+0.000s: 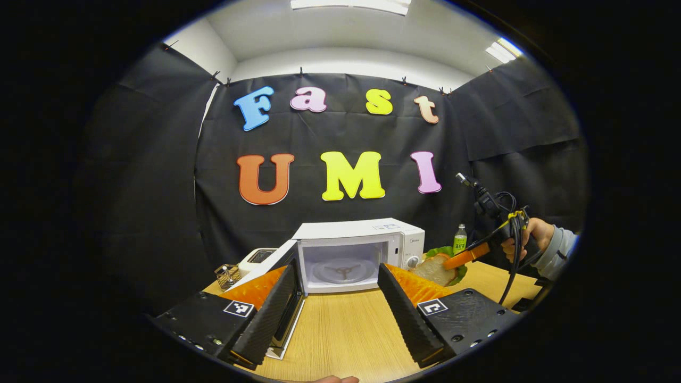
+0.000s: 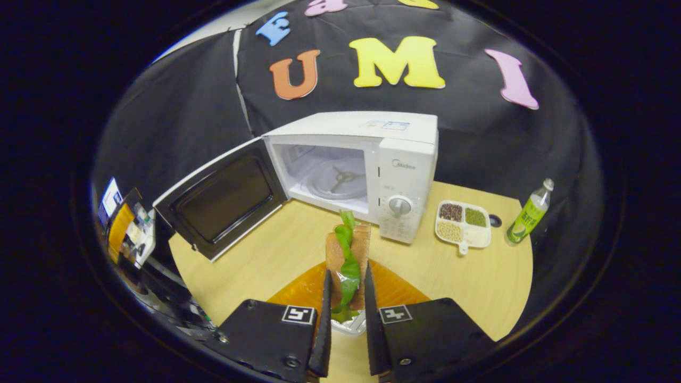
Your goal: Open the microwave oven with the left hand, put the food in, and close the microwave oven.
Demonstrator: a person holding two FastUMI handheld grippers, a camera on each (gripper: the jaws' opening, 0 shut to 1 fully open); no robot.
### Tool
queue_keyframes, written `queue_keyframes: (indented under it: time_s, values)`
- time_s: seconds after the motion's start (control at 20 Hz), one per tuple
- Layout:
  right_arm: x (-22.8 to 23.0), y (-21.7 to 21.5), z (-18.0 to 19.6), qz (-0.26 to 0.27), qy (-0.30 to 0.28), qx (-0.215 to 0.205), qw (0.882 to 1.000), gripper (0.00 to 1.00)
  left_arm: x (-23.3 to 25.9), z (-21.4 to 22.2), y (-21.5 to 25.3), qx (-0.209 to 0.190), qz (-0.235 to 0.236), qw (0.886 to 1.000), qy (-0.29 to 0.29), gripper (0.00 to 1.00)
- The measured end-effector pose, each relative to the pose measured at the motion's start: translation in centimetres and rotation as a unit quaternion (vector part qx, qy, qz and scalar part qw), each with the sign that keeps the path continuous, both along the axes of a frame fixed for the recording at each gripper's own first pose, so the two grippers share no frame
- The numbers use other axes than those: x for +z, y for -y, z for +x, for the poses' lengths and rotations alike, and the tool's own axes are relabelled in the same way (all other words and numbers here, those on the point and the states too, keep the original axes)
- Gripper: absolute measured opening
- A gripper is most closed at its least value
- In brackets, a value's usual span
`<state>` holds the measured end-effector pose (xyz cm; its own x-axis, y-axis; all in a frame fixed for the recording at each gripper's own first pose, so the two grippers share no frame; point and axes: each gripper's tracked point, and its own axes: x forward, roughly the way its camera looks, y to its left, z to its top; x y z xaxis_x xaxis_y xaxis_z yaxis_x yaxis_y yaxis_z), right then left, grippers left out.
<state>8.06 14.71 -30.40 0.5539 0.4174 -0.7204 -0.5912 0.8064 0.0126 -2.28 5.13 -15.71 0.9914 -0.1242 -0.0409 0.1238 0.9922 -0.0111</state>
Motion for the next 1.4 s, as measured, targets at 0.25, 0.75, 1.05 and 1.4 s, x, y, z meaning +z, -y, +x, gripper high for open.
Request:
queue_keyframes:
  time_s: [0.25,0.75,1.05,1.4]
  values:
    - [-0.4,-6.2,-0.1,-0.040,0.093,0.055,0.993,0.31,-0.6,-0.6,-2.4,0.027,-0.008,1.000,-0.011,0.95]
    - [-0.7,-16.7,5.2,0.040,0.169,-0.028,0.984,0.31,1.8,-1.0,-4.6,0.058,-0.017,0.998,-0.007,0.95]
    - [-3.6,-20.8,10.5,0.092,0.146,-0.115,0.978,0.24,2.5,-1.5,-6.5,0.073,-0.009,0.997,0.001,0.95]
    - [-6.1,-24.1,16.3,0.252,0.083,-0.246,0.933,0.24,3.1,-2.1,-7.7,0.089,-0.022,0.996,0.015,0.96]
